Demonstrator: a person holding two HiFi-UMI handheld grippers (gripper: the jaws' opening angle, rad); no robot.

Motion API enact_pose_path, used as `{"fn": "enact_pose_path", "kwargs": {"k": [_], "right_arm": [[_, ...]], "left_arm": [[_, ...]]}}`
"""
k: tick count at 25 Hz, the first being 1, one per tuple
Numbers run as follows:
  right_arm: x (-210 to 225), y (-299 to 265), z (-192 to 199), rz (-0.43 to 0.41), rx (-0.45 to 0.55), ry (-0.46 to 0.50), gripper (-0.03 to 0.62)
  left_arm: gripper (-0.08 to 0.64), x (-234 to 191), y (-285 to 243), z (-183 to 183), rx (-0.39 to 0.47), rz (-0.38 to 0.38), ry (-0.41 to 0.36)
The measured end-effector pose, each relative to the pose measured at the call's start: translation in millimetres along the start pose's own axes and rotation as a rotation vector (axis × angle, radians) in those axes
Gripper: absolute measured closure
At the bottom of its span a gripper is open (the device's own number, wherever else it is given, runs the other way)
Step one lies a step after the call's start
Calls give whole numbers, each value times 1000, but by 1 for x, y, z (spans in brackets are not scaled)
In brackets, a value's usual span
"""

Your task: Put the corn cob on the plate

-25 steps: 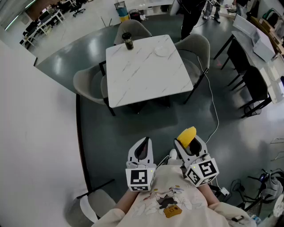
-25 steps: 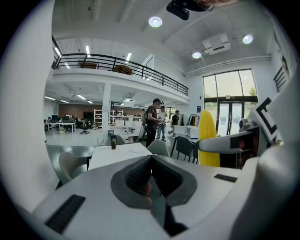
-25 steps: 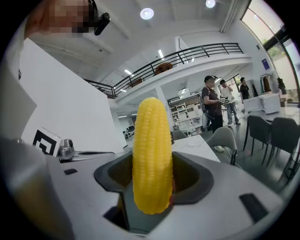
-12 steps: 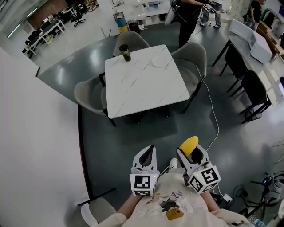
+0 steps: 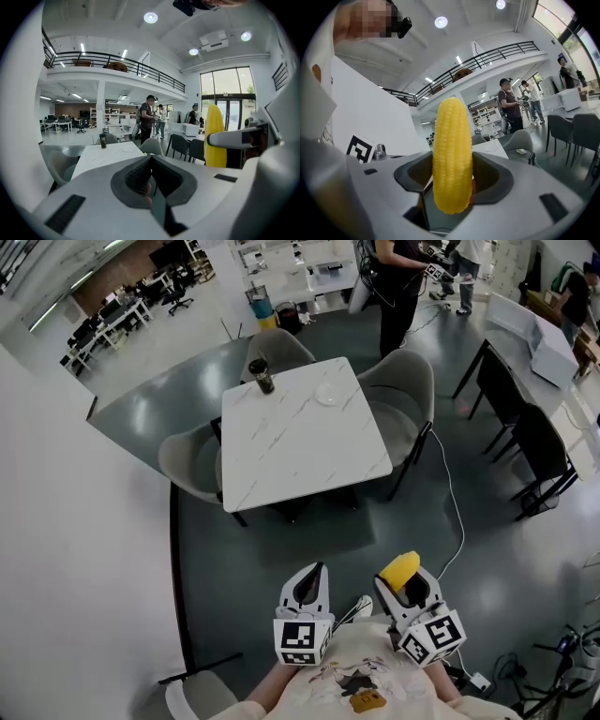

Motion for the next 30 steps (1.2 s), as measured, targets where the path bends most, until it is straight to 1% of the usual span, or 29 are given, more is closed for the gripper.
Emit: {"fn": "enact_pose_path", "kwargs": {"k": [3, 9, 14, 17, 21, 23, 26, 30], "right_arm": [[17, 6, -3, -16, -14, 11, 347], [38, 2, -2, -13, -44, 13, 347], [58, -23, -9, 6, -46, 8, 347], [67, -42, -10, 8, -58, 23, 347], [80, -76, -14, 22, -52, 8, 347], [81, -93, -22, 37, -39, 17, 347], [82, -120, -35, 41, -21, 40, 347], [83, -160, -44, 56, -7, 39, 347]], "left_arm": [[554, 17, -8, 2, -20, 0, -8], [554, 24, -27, 7, -45, 6, 1], [554, 20, -56, -8, -33, 13, -3], [554, 9, -72, -10, -34, 11, 6], [554, -15, -105, -10, -51, 15, 18], [554, -29, -119, -18, -49, 22, 20], [554, -46, -139, -35, -21, 37, 9], [554, -79, -171, -46, -35, 45, 0]]}}
Point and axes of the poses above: the fingertips, and each gripper's own axes: y backward along the fingers, x to its right, z out of its underside, the point moved 5 cm from there along y, backward along the fingers, and after that the axes turned 6 degrees about x, right-handed, at the moved point
